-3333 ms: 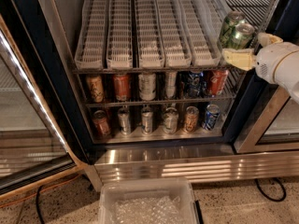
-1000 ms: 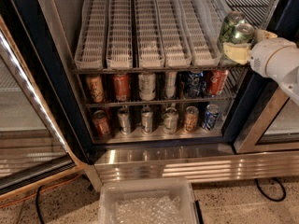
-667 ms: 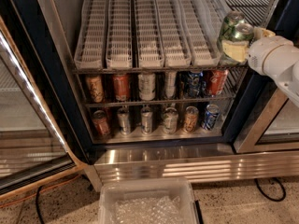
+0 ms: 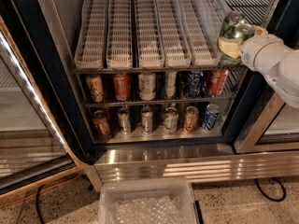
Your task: Pick green can from top shelf of fridge
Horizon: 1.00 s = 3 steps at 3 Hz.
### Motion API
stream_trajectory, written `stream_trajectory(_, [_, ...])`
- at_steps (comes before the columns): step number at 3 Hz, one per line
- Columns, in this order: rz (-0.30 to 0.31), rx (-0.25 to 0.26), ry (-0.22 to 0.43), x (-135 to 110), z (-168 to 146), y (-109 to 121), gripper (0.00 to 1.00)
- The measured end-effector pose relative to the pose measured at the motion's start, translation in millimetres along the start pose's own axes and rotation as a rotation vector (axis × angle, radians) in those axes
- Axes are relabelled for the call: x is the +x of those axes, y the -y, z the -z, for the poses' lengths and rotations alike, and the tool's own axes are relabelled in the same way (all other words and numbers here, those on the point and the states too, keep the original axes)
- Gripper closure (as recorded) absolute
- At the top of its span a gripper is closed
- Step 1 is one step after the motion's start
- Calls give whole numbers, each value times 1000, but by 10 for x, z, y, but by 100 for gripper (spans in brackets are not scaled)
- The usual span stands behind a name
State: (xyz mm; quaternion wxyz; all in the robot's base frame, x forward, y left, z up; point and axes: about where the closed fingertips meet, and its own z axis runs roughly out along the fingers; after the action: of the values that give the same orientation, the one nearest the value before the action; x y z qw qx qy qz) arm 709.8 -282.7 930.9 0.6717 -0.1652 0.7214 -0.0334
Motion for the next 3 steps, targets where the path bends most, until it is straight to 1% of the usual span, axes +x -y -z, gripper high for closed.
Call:
stream_trajectory(1, [-3, -1, -2, 12, -28, -6, 38])
stream_trajectory(2, [-3, -1, -1, 12, -28, -7, 57])
stream_trajectory(3, [-3, -1, -1, 12, -29, -7, 81])
